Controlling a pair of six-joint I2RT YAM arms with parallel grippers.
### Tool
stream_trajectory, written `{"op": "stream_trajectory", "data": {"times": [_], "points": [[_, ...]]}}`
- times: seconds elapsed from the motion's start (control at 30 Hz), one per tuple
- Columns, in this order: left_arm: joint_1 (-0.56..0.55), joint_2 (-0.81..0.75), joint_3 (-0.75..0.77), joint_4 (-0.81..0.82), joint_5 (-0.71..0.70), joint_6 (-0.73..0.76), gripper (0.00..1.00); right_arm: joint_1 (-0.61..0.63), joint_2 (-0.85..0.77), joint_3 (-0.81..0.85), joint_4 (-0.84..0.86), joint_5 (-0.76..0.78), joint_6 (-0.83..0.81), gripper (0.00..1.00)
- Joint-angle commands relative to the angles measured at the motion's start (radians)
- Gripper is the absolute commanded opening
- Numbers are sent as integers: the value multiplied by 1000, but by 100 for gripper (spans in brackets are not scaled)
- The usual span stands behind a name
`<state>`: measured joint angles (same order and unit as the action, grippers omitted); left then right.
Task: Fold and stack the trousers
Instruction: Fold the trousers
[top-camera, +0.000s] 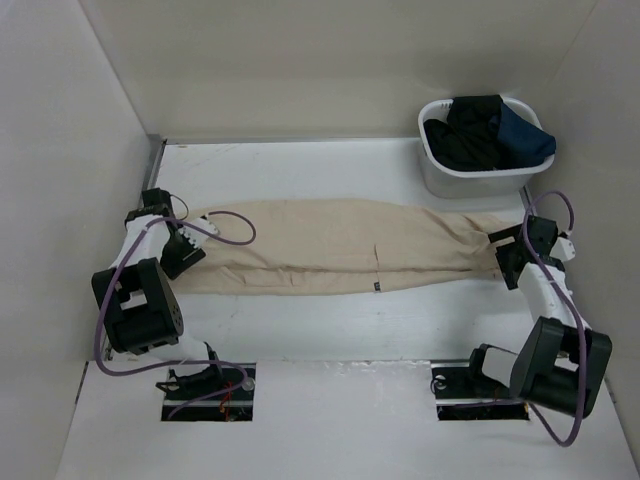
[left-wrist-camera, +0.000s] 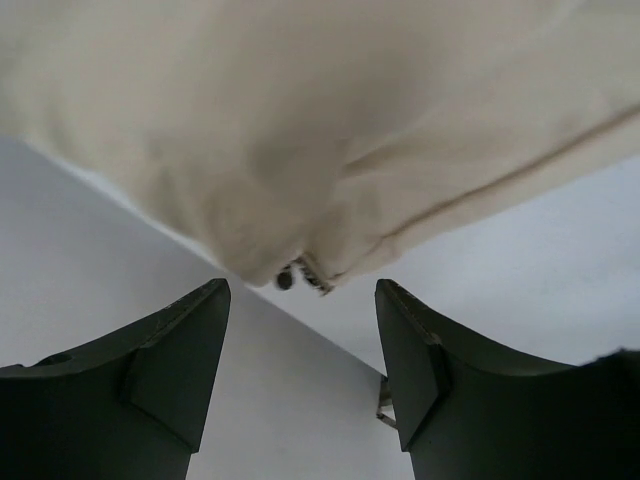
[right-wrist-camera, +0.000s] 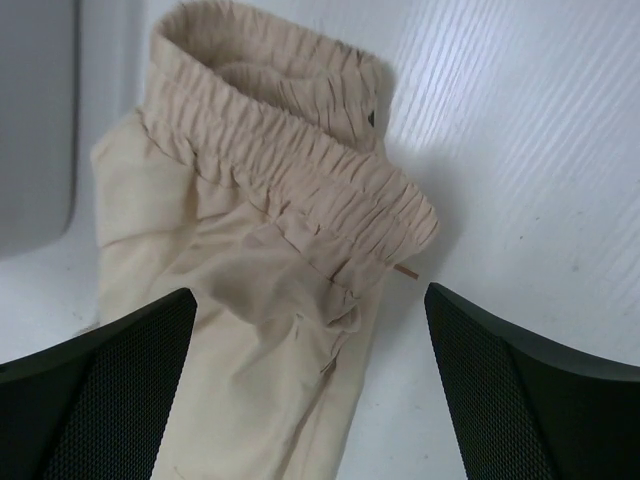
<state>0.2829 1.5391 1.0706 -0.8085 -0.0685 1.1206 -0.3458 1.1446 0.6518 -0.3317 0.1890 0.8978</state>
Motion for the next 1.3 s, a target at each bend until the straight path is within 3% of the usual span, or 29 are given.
{"op": "stream_trajectory", "data": {"times": [0.0, 0.23, 0.4, 0.57, 0.6, 0.7, 0.8, 0.87, 1.0, 1.13, 1.27], "points": [[2, -16, -20, 5, 7, 68, 58, 0, 67, 20, 31, -68, 53, 100], [-9, -16, -63, 23, 7, 56, 59, 6, 201, 62, 120, -80, 73, 99], [-14, -13, -95, 47, 4, 48, 59, 6, 244, 75, 149, -103, 69, 82], [-21, 32, -106, 254, -60, 16, 55, 6, 268, 75, 174, -103, 63, 66], [-21, 36, -113, 302, -76, 13, 52, 6, 274, 75, 175, -103, 55, 63], [-26, 47, -155, 451, -125, 25, 27, 3, 280, 83, 175, -103, 23, 52], [-27, 35, -178, 489, -125, 41, 2, -2, 262, 92, 168, -85, -37, 24], [-15, 6, -173, 480, -117, 53, 0, -6, 228, 97, 160, -71, -68, 15], [32, -59, -92, 415, -80, 76, 0, -35, 179, 124, 135, -66, -131, 16], [92, -111, 34, 203, -68, 108, 0, -60, 173, 158, 105, -66, -166, 10], [141, -186, 5, -1, -54, 157, 0, -74, 165, 152, 103, -62, -168, 8]]}}
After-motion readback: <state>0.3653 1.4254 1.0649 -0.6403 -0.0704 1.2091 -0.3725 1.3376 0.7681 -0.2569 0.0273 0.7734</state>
